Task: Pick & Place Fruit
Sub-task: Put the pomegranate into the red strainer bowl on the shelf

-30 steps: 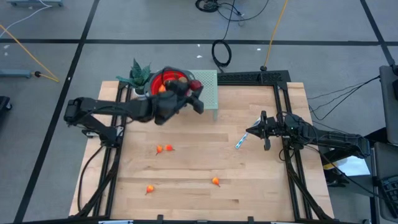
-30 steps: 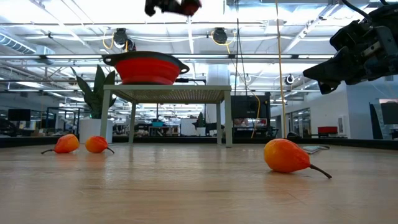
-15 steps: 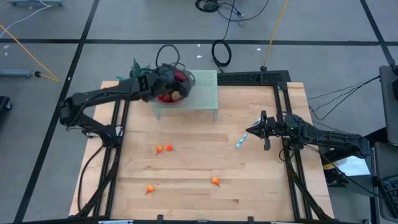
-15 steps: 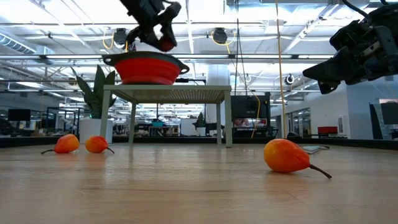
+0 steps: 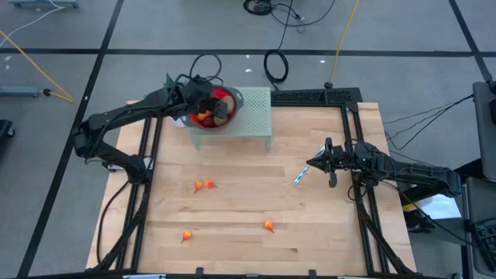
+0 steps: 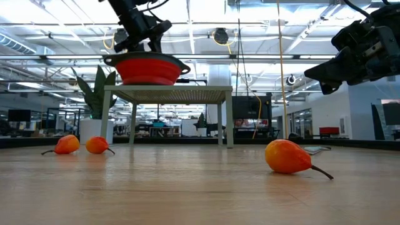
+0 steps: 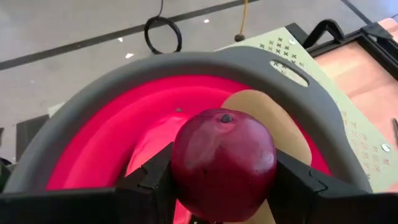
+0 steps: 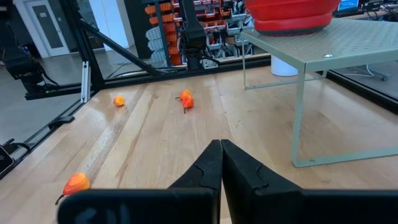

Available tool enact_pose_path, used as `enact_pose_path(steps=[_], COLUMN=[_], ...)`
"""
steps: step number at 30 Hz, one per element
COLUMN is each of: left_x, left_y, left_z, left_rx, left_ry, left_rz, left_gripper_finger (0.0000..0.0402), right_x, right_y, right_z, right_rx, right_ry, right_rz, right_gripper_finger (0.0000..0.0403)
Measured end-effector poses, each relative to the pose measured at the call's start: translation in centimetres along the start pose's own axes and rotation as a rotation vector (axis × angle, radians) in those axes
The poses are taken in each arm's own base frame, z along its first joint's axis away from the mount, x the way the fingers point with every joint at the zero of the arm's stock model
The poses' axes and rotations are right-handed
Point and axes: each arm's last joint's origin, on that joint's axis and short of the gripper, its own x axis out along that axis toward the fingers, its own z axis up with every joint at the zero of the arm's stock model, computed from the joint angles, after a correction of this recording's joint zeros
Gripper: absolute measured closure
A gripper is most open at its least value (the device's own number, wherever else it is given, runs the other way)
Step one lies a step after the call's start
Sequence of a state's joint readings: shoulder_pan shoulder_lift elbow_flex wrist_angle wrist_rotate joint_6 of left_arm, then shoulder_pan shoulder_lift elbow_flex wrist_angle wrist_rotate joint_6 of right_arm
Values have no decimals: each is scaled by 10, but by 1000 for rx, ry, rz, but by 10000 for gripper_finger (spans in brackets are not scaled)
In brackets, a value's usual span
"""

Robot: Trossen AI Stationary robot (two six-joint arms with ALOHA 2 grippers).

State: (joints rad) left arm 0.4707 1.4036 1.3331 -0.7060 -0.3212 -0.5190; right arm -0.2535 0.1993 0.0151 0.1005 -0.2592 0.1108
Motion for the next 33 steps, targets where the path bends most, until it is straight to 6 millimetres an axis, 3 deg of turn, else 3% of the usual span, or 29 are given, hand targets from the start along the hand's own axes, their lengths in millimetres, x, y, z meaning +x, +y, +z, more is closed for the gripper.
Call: enact_pose_path(steps=[10,23,33], left_x=[0,0,0], left_y=[3,4,4], left_z=[-8,-8,-8], left_rx=[-16,26,55], left_ry=[105,109,104], left_rz=[-12,-7,-7], left_gripper_finger=[215,213,153], right_x=[0,0,0], right_y=[0,0,0], right_z=[0,0,0], right_rx=[0,0,0], right_ry=[0,0,0], right_rz=[0,0,0], right_gripper_finger=[403,403,403])
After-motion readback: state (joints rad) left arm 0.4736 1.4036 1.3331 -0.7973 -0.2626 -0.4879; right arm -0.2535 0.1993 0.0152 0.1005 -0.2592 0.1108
